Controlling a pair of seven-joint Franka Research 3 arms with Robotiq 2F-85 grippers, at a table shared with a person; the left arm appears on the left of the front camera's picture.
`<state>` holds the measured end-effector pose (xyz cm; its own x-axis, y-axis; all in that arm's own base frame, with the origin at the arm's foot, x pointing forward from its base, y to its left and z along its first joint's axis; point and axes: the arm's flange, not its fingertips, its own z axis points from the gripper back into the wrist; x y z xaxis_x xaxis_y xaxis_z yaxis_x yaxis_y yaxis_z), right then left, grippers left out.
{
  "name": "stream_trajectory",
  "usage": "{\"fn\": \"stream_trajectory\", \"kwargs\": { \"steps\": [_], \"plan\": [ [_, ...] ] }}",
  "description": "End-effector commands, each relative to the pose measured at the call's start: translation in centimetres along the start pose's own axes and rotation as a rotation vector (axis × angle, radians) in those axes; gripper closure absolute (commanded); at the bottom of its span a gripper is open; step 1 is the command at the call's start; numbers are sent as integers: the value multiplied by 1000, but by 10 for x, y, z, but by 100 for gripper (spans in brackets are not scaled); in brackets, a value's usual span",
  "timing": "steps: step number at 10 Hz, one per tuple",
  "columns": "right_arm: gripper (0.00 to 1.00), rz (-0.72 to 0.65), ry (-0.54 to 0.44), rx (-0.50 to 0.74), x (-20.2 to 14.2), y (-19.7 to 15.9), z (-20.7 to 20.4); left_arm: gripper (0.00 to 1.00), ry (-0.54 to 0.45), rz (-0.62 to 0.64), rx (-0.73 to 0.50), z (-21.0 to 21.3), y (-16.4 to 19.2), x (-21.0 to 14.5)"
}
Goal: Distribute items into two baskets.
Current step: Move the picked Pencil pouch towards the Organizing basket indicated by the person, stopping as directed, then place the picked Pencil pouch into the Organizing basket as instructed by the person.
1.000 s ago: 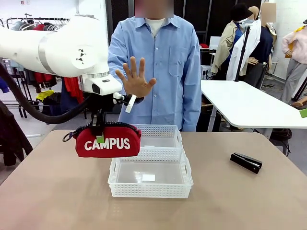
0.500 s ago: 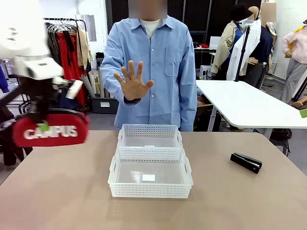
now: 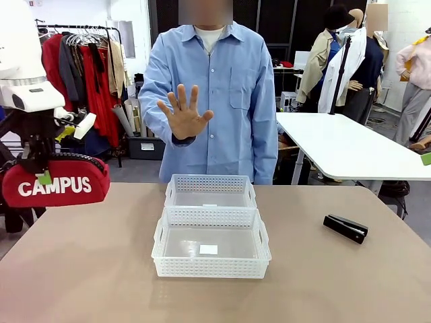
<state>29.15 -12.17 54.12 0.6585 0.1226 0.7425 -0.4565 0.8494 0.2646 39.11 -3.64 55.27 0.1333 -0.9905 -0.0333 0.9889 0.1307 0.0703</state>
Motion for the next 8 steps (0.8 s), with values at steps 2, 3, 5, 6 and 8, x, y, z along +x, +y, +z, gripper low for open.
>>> {"fn": "stream_trajectory", "kwargs": {
  "steps": [2, 3, 5, 6, 8],
  "plan": [
    [0, 0, -11, 16, 0, -1, 1, 100, 3, 10, 9, 4, -4, -3],
    [0, 0, -11, 16, 0, -1, 1, 100, 3, 10, 9, 4, -4, -3],
    [0, 0, -11, 16, 0, -1, 1, 100, 3, 10, 9, 4, -4, -3],
    [0, 0, -11, 16, 0, -1, 1, 100, 3, 10, 9, 4, -4, -3],
    [0, 0, -11, 16, 0, -1, 1, 100, 3, 10, 9, 4, -4, -3]
  ]
}}
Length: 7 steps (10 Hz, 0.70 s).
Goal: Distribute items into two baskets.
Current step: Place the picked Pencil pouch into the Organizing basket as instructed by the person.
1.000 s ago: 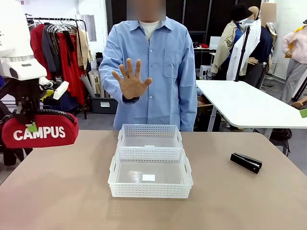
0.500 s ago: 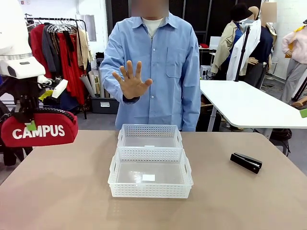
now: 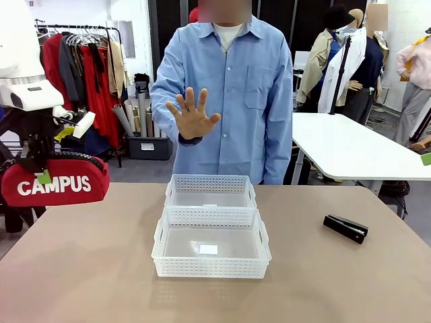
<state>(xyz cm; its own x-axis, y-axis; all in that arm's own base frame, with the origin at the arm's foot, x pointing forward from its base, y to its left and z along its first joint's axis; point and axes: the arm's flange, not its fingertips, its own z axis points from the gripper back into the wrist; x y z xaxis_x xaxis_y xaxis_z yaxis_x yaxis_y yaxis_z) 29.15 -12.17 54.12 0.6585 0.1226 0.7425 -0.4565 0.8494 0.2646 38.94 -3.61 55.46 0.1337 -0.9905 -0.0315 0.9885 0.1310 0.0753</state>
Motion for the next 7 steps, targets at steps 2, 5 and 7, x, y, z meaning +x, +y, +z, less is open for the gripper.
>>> {"fn": "stream_trajectory", "kwargs": {
  "steps": [2, 5, 7],
  "plan": [
    [0, 0, -11, 16, 0, -1, 1, 100, 5, 10, 4, 2, -2, -2],
    [0, 0, -11, 16, 0, -1, 1, 100, 5, 10, 4, 2, -2, -2],
    [0, 0, -11, 16, 0, -1, 1, 100, 5, 10, 4, 2, -2, -2]
  ]
}}
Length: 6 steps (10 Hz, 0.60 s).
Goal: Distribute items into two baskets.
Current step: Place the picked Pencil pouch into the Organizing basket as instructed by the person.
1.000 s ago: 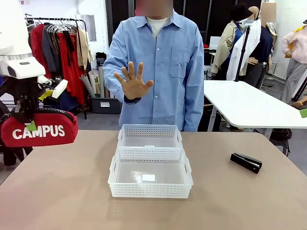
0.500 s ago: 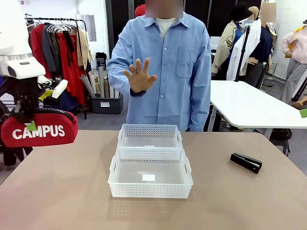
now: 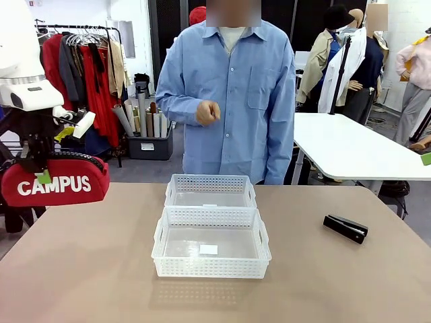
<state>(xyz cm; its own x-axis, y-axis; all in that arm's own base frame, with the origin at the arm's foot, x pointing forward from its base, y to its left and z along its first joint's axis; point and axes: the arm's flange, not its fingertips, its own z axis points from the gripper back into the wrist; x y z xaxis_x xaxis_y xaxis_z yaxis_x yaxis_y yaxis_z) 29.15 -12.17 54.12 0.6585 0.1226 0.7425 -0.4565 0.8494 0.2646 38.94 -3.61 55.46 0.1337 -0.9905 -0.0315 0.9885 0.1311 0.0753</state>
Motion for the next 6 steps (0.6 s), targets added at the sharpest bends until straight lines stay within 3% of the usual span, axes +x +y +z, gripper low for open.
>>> {"fn": "stream_trajectory", "kwargs": {
  "steps": [1, 6],
  "plan": [
    [0, 0, -11, 16, 0, -1, 1, 100, 5, 10, 4, 2, -2, -2],
    [0, 0, -11, 16, 0, -1, 1, 100, 5, 10, 4, 2, -2, -2]
  ]
}}
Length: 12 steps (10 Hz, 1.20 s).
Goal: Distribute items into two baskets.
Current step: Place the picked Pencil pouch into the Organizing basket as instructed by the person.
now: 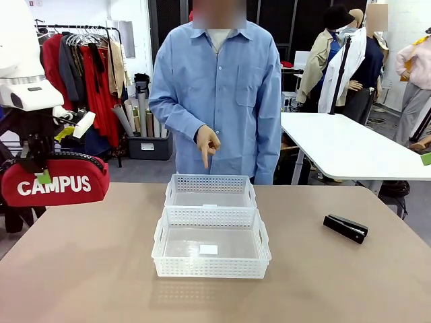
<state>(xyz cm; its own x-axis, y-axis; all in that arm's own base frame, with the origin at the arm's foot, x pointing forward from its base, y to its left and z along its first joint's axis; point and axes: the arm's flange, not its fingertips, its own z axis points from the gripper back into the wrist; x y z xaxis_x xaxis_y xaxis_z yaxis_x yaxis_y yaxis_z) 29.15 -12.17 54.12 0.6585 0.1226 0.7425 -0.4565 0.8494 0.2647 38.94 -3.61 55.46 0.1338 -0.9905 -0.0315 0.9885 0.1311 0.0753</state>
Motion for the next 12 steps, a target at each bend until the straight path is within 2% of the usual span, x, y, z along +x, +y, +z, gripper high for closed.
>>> {"fn": "stream_trajectory", "kwargs": {
  "steps": [1, 2, 5, 8, 12],
  "plan": [
    [0, 0, -11, 16, 0, -1, 1, 100, 5, 10, 4, 2, -2, -2],
    [0, 0, -11, 16, 0, -1, 1, 100, 0, 0, 0, 0, 0, 0],
    [0, 0, -11, 16, 0, -1, 1, 100, -22, -8, 21, 5, 36, 19],
    [0, 0, -11, 16, 0, -1, 1, 100, -38, -72, -21, 11, 70, 47],
    [0, 0, -11, 16, 0, -1, 1, 100, -125, -145, -59, 11, 95, 89]
  ]
}}
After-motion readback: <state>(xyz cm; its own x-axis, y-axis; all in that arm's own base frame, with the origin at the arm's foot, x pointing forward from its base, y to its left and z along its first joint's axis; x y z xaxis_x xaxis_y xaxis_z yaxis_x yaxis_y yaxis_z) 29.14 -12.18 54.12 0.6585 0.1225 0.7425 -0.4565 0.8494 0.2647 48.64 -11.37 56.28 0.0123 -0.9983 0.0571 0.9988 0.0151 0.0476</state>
